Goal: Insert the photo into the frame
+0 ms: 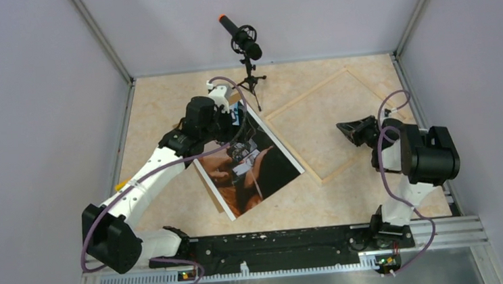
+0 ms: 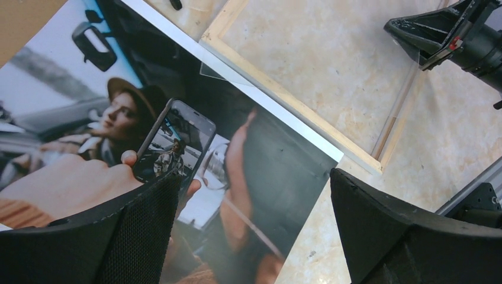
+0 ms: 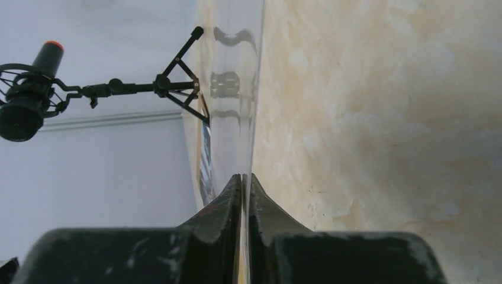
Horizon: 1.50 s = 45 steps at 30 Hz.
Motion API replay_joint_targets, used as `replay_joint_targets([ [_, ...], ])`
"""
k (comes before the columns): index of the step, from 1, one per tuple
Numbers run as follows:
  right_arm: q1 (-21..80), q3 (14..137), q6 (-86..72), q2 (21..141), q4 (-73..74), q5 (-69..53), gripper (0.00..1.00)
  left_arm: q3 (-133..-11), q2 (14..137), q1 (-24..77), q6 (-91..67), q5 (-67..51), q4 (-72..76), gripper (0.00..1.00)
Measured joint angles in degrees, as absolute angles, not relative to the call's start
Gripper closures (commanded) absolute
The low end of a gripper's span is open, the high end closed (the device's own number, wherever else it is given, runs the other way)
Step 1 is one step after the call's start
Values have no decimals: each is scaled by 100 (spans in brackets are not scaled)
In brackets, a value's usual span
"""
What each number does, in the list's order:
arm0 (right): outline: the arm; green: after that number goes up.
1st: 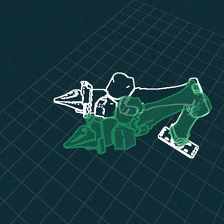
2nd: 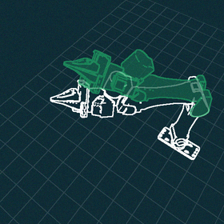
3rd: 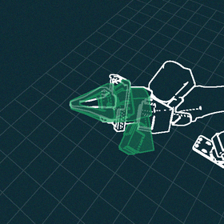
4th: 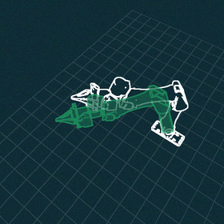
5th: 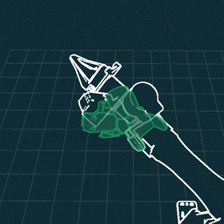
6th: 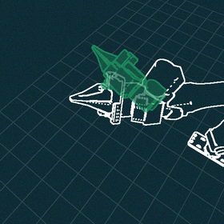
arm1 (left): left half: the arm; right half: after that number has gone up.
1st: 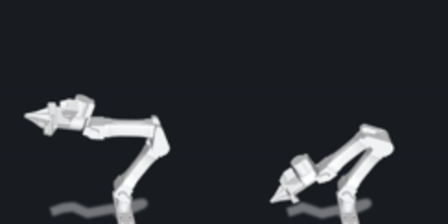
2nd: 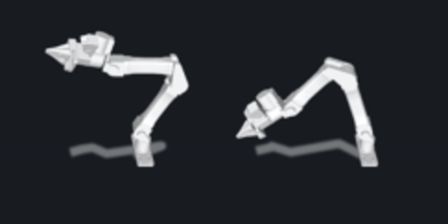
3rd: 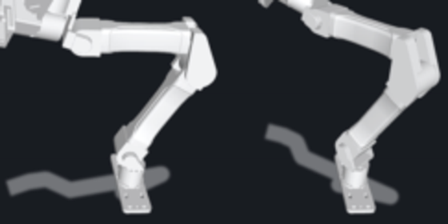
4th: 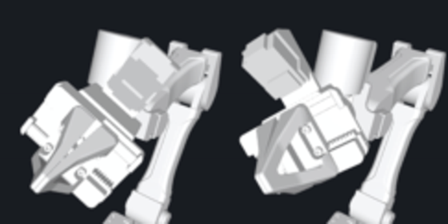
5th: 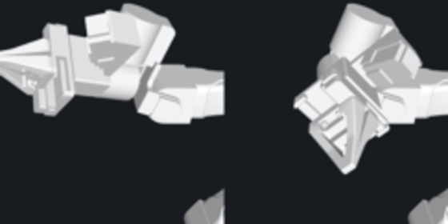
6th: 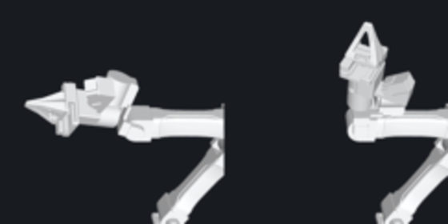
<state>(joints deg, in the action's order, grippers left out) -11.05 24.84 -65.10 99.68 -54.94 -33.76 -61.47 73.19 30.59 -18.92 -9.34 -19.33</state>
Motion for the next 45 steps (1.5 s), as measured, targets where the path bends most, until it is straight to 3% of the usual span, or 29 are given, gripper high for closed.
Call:
replay_joint_targets([
  [13, -1190, 1850, -7109, 10350, -6849, -2934, 100, -6125, 7422, 3000, -1940, -1236, -1846, 1],
  [31, -1168, 1070, -7059, 9262, -6488, -1850, 100, -6073, 7422, 3000, -1966, -1367, -1787, 1],
  [45, -390, 814, -7341, 8796, -6307, -266, 100, -6060, 7415, 2930, -1979, -1367, -1754, 1],
])
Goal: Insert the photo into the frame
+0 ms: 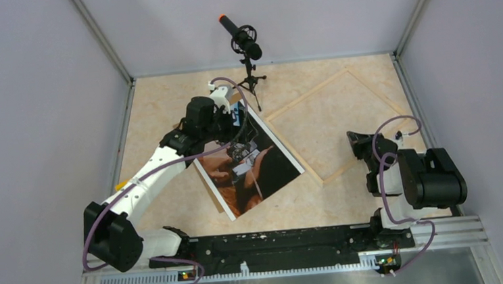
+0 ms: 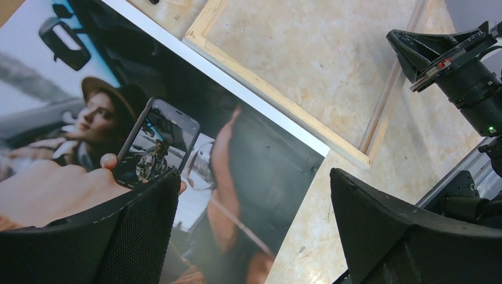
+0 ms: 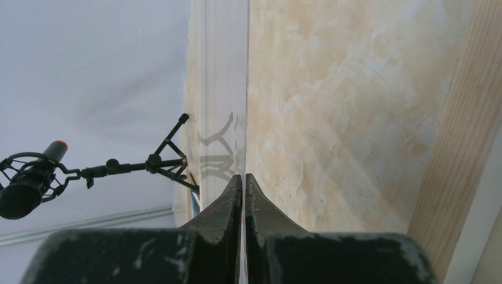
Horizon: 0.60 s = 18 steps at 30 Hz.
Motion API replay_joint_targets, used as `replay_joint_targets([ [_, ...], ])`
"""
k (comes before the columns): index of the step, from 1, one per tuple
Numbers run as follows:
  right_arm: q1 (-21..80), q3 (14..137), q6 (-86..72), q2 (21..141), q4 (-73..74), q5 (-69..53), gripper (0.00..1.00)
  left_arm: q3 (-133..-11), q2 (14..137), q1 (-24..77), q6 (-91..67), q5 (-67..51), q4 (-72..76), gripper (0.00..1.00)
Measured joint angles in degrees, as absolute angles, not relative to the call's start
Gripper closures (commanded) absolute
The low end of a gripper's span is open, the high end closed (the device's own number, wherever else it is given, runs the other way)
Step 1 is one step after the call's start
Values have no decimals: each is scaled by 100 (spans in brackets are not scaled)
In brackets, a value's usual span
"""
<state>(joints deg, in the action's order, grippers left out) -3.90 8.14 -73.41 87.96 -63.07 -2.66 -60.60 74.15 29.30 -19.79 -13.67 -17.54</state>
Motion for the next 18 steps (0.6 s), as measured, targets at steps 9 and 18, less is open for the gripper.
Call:
replay_joint_targets([
  [9, -215, 705, -7373, 8497, -6274, 237, 100, -6049, 7408, 2930, -1984, -1417, -1691, 1],
  [18, 340, 681, -7286, 7631, -5603, 972, 100, -6045, 7408, 2930, -2005, -1463, -1669, 1],
])
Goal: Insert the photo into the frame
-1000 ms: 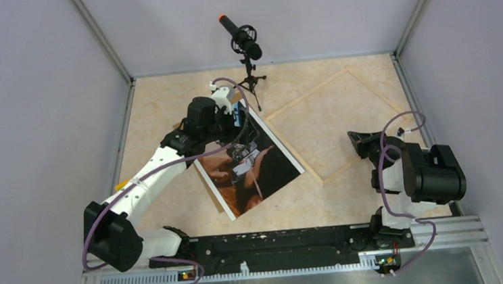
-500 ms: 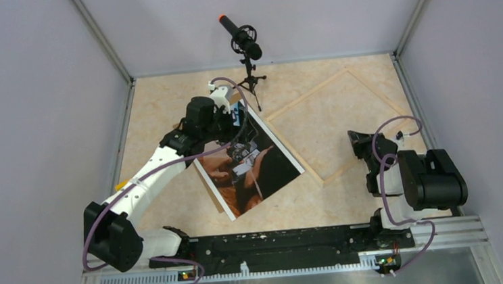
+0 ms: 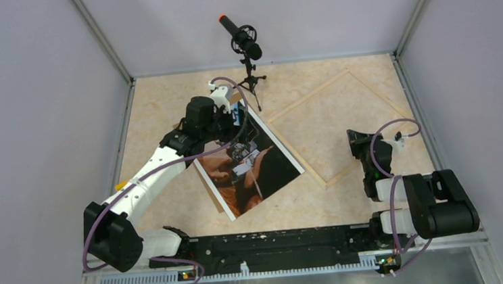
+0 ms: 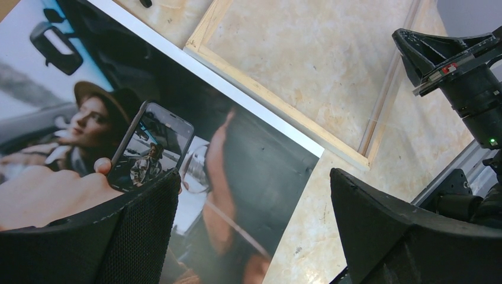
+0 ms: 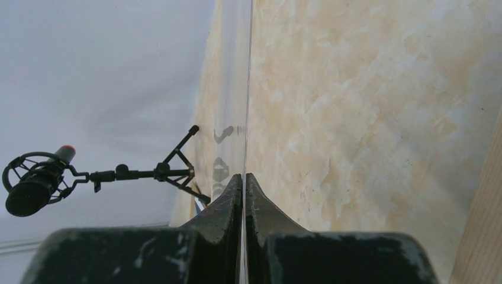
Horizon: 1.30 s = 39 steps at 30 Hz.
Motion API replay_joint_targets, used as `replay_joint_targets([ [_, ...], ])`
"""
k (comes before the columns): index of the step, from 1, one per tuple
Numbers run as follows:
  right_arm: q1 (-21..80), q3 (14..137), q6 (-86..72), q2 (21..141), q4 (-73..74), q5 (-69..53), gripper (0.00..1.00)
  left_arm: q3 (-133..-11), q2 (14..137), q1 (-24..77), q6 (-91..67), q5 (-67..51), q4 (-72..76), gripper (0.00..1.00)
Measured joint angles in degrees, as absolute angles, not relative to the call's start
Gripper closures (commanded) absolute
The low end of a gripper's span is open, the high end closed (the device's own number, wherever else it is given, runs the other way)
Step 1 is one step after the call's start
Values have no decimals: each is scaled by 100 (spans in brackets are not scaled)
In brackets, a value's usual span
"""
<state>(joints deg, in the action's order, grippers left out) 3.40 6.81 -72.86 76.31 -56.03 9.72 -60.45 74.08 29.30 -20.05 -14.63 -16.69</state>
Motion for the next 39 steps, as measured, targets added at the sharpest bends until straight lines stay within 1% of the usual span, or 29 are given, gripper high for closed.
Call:
replay_joint_targets([
  [4, 414, 681, -7251, 7345, -5247, 1146, 100, -6040, 7408, 2930, -2023, -1481, -1669, 1],
  [10, 436, 679, -7255, 7240, -4960, 1317, 100, -6029, 7408, 2930, -2067, -1559, -1667, 2],
  [22, 436, 609, -7290, 7120, -4971, 1632, 100, -6016, 7408, 2930, -2088, -1562, -1662, 1],
  [39, 443, 416, -7413, 7094, -5059, 1538, 100, -5977, 7408, 2930, -2091, -1566, -1649, 2],
])
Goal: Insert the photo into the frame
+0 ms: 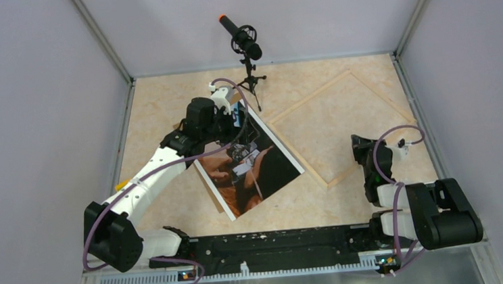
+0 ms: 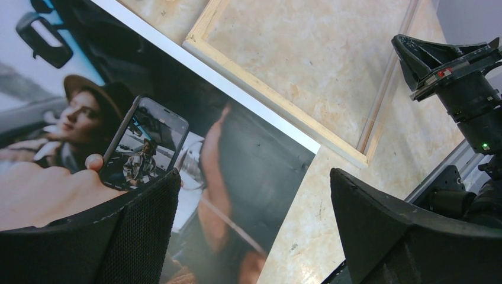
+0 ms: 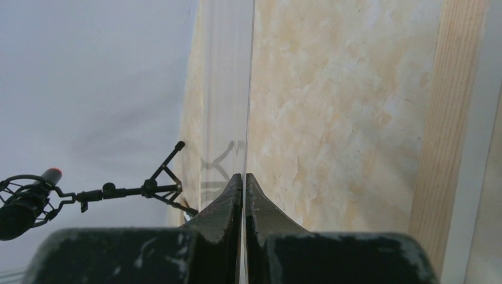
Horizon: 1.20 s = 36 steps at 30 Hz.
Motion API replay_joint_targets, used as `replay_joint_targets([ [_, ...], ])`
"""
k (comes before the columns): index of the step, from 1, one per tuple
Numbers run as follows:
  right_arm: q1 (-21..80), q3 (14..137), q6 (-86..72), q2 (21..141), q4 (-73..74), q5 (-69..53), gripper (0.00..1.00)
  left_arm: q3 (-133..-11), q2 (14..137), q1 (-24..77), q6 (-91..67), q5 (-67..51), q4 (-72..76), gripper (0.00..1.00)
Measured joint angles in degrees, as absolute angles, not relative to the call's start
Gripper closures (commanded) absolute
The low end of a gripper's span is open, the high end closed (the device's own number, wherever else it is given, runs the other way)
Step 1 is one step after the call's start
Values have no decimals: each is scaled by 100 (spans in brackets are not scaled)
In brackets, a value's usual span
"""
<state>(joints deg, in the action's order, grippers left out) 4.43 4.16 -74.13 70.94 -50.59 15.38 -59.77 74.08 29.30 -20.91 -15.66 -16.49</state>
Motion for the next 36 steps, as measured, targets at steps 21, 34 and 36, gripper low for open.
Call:
replay_joint_targets([
  [21, 631, 239, -7487, 7216, -5225, 1634, 100, -5975, 7408, 2930, -2095, -1603, -1645, 1],
  [34, 637, 220, -7516, 7247, -5242, 1682, 100, -5957, 7408, 2930, -2108, -1623, -1625, 1],
  [36, 637, 220, -7529, 7376, -5288, 1686, 100, -5955, 7408, 2930, -2108, -1625, -1625, 1],
])
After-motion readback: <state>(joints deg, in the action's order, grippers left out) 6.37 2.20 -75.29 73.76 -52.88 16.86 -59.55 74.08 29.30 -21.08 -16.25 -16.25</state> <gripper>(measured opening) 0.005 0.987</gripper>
